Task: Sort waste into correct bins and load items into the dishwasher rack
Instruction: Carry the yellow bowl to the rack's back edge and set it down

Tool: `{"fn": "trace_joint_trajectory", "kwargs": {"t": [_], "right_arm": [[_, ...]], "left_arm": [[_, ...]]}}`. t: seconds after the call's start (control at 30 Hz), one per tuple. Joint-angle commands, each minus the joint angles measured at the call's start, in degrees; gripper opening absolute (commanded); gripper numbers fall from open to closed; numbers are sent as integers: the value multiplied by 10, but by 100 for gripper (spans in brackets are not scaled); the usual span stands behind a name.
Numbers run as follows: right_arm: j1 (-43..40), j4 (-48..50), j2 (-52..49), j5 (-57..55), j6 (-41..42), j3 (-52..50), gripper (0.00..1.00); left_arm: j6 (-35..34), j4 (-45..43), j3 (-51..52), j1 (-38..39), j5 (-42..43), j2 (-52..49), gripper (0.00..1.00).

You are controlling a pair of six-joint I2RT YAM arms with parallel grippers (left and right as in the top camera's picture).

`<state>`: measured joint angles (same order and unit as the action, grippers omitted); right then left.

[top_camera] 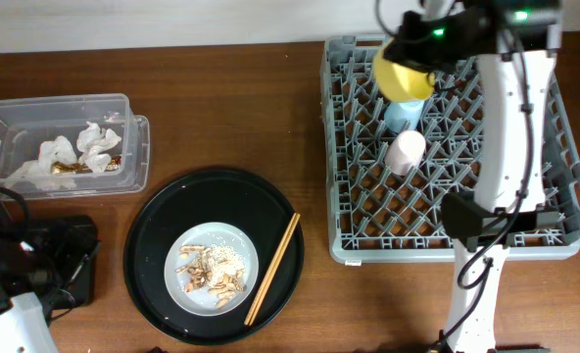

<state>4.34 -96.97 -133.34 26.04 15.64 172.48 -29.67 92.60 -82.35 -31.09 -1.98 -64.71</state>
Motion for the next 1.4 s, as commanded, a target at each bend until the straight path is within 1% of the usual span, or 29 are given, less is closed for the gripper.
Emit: {"fn": "trace_joint_trajectory", "kwargs": {"t": [0.0, 0.03, 0.07, 0.13, 0.2, 0.23, 0.27, 0.33, 0.4, 0.43, 0.57, 0.7, 0.77, 0.8, 0.83, 0.87, 0.9, 0.97, 1.0, 1.03, 1.07, 1.13, 1.17, 1.2, 1.23, 1.27, 1.3, 1.33, 1.37], "right_arm": [[-107, 29, 3, 110, -60, -32, 4], [-127, 58, -3, 189, -94, -36, 4], [-135, 89, -12, 236, -97, -36, 4], [-136, 190, -42, 263, -85, -45, 4], [-134, 299, -80, 273, -15, -80, 4], [-134, 355, -95, 320, -12, -102, 4], [-133, 407, -106, 363, 14, -124, 4], [-133, 598, -140, 441, 137, -215, 4], [-133, 709, -151, 466, 216, -290, 4], [-134, 734, -151, 466, 245, -322, 4], [-138, 730, -151, 452, 301, -369, 4], [-170, 728, -151, 437, 288, -369, 6], [-186, 723, -151, 422, 278, -369, 15], [-187, 723, -151, 416, 276, -369, 30], [-190, 722, -151, 409, 268, -369, 98], [-198, 716, -148, 400, 266, -368, 98], [-209, 682, -136, 373, 250, -368, 98], [-235, 571, -87, 271, 179, -368, 98], [-252, 518, -46, 212, 137, -368, 98], [-264, 493, -11, 181, 115, -368, 98], [-273, 470, 41, 152, 74, -368, 99], [-254, 462, 89, 160, 9, -368, 98], [-228, 463, 101, 175, -21, -368, 98], [-197, 463, 101, 181, -34, -369, 64], [-168, 449, 97, 161, -85, -369, 46], [-128, 424, 93, 61, -112, -369, 38], [-64, 405, 82, -116, -145, -369, 10], [-25, 405, 71, -205, -153, -369, 4], [14, 416, 51, -285, -152, -369, 4]], "left_arm": [[-5, 1, -2, -1, -4, 2, 99], [-5, 1, -2, -1, -5, 2, 99], [-5, 1, -2, -1, -5, 2, 99], [-5, 1, -2, -1, -4, 2, 99], [-5, 0, -2, -1, -4, 2, 99], [-5, 1, -2, -1, -4, 2, 99], [-5, 1, -2, -1, -4, 2, 99], [-5, 1, -2, -1, -4, 1, 99], [-5, 0, -2, -1, -4, 1, 99], [-5, 1, -2, -1, -5, 1, 99], [-5, 1, -2, -1, -4, 1, 99], [-5, 1, -2, -1, -4, 1, 99], [-5, 1, -2, -1, -4, 1, 99], [-5, 1, -2, -1, -4, 1, 99], [-5, 1, -2, -1, -4, 1, 99], [-5, 1, -2, -1, -4, 1, 99], [-5, 1, -2, -1, -4, 1, 99], [-5, 1, -2, -1, -4, 1, 99], [-5, 1, -2, -1, -4, 1, 99], [-5, 1, -2, -1, -4, 1, 99], [-5, 1, -2, -1, -4, 1, 99], [-5, 1, -2, -1, -4, 1, 99], [-5, 1, -2, -1, -4, 1, 99], [-5, 1, -2, -1, -4, 1, 99], [-5, 1, -2, -1, -4, 1, 99], [-5, 1, -2, -1, -4, 1, 99], [-5, 1, -2, -1, -4, 1, 99], [-5, 1, -2, -1, -4, 1, 99], [-5, 1, -2, -1, -4, 1, 99]]}}
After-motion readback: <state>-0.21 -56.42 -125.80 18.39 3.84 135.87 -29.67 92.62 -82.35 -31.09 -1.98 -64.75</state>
